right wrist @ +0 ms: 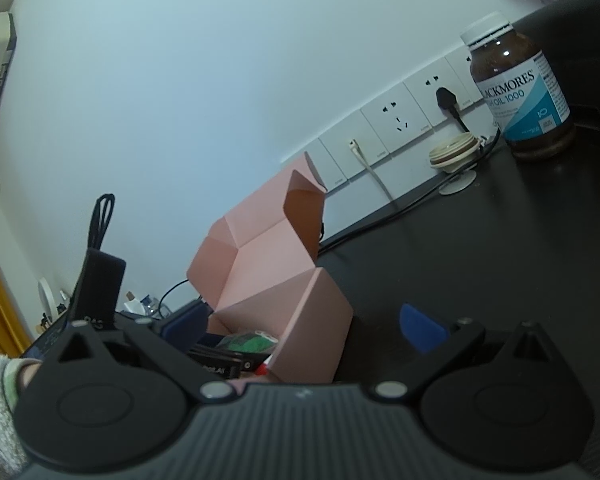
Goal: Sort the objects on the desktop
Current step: 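Lower the green packet into the pink box with the left gripper, then open the left gripper and release the green packet in the box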
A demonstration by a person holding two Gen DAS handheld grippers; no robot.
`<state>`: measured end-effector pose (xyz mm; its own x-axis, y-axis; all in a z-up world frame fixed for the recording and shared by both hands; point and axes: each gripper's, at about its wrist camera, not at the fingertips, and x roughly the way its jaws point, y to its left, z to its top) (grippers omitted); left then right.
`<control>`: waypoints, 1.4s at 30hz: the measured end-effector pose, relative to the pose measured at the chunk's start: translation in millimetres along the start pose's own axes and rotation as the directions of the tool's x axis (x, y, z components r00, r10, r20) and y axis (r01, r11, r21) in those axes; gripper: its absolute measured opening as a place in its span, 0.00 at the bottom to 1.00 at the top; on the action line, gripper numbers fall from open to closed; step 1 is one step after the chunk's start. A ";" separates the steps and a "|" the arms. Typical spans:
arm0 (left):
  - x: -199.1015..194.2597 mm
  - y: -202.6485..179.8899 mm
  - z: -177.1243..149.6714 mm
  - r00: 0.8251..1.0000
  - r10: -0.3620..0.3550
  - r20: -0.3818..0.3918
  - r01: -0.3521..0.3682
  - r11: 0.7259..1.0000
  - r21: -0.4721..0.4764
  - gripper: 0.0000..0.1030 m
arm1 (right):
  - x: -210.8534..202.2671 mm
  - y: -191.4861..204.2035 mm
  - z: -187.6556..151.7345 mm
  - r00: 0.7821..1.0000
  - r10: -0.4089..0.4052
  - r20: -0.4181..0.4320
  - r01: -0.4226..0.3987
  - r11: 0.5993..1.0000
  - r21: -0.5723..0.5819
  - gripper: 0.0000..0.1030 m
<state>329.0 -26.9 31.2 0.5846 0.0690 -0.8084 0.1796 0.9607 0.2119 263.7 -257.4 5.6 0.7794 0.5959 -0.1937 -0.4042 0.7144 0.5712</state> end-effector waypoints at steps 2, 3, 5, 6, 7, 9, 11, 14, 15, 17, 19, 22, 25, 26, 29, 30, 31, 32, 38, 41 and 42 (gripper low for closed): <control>1.3 0.4 0.8 1.000 -0.010 -0.002 0.010 1.000 -0.007 0.74 | -0.1 0.0 0.1 1.000 0.000 0.000 0.000 1.000 0.000 0.99; 2.1 0.7 0.5 1.000 -0.016 0.000 0.016 1.000 -0.011 0.78 | -0.2 0.0 0.1 1.000 0.001 0.000 -0.001 1.000 0.001 0.99; 3.7 1.5 -0.2 1.000 -0.028 0.004 0.028 0.999 -0.018 0.83 | -0.2 0.1 0.2 1.000 0.000 0.000 0.000 1.000 0.001 0.99; 4.0 1.4 -0.5 1.000 -0.029 0.008 0.030 0.999 -0.018 0.85 | -0.3 0.1 0.2 1.000 0.000 -0.001 0.000 1.000 0.002 0.99; 4.2 1.4 -0.9 0.999 -0.030 0.012 0.031 0.999 -0.018 0.85 | -0.3 0.2 0.1 1.000 0.000 -0.002 0.000 1.000 0.002 0.99; 4.2 1.4 -1.3 0.999 -0.032 0.022 0.032 0.999 -0.016 0.87 | -0.2 0.4 0.3 1.000 0.001 -0.003 -0.001 1.000 0.003 0.99; 3.6 1.7 -1.2 0.999 -0.031 0.032 0.032 0.999 -0.014 0.89 | 0.1 0.3 0.4 1.000 0.002 -0.005 -0.002 1.000 0.004 0.99; 1.9 2.7 -0.9 0.999 -0.014 0.053 0.015 1.000 -0.012 0.96 | 0.5 0.1 0.7 1.000 0.004 -0.007 -0.004 1.000 0.006 0.99; 0.5 3.6 -0.2 0.998 -0.015 0.061 0.016 1.000 -0.015 0.97 | 0.7 -0.1 0.9 1.000 0.004 -0.008 -0.004 1.000 0.008 0.99; -2.8 6.4 0.6 0.997 -0.022 0.073 0.024 0.999 -0.028 0.97 | 0.8 -0.5 1.1 1.000 0.005 -0.009 -0.005 1.000 0.010 0.99; -6.8 9.0 2.1 0.996 -0.025 0.081 0.029 0.999 -0.039 0.97 | 1.3 -0.8 1.1 1.000 0.006 -0.011 -0.006 1.000 0.013 0.99; -16.5 14.3 3.6 0.994 -0.040 0.100 0.045 0.997 -0.056 0.97 | 2.0 -1.5 1.3 1.000 0.007 -0.013 -0.007 1.000 0.017 0.99; -28.0 21.9 3.6 0.989 -0.066 0.129 0.076 0.994 -0.073 0.97 | 1.9 -1.5 1.0 1.000 0.007 -0.012 -0.007 1.000 0.018 0.99; -32.7 23.2 4.0 0.987 -0.076 0.143 0.087 0.993 -0.074 0.97 | 1.9 -1.4 0.8 1.000 0.007 -0.012 -0.007 1.000 0.017 0.99; -45.7 26.9 4.3 0.977 -0.093 0.193 0.110 0.991 -0.079 0.97 | 1.8 -1.6 0.8 1.000 0.007 -0.012 -0.006 1.000 0.017 0.99; -49.1 27.1 4.5 0.974 -0.097 0.205 0.115 0.990 -0.081 0.97 | 1.8 -1.7 0.8 1.000 0.007 -0.012 -0.007 1.000 0.018 0.99; -52.4 27.1 4.7 0.971 -0.100 0.217 0.121 0.989 -0.083 0.97 | 1.8 -1.7 0.8 1.000 0.007 -0.012 -0.007 1.000 0.020 0.99; -55.7 27.2 4.9 0.968 -0.104 0.229 0.126 0.988 -0.085 0.97 | 1.9 -1.7 0.8 1.000 0.007 -0.012 -0.006 1.000 0.020 0.99; -62.3 33.7 2.7 0.952 -0.170 0.256 0.203 0.973 -0.108 0.97 | 2.2 -1.1 0.9 1.000 0.005 -0.013 -0.005 1.000 0.022 0.99; -61.4 42.6 1.5 0.934 -0.233 0.272 0.279 0.950 -0.143 0.97 | 2.1 -0.8 1.0 1.000 0.004 -0.013 -0.004 1.000 0.022 0.99; -60.6 45.9 1.3 0.926 -0.256 0.277 0.307 0.939 -0.157 0.97 | 2.2 -0.7 1.0 1.000 0.004 -0.013 -0.004 1.000 0.022 0.99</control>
<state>302.9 12.7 90.6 0.7147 -0.2567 -0.6506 0.2238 0.9652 -0.1350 266.2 -257.0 5.5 0.7716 0.6034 -0.2015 -0.3964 0.7038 0.5896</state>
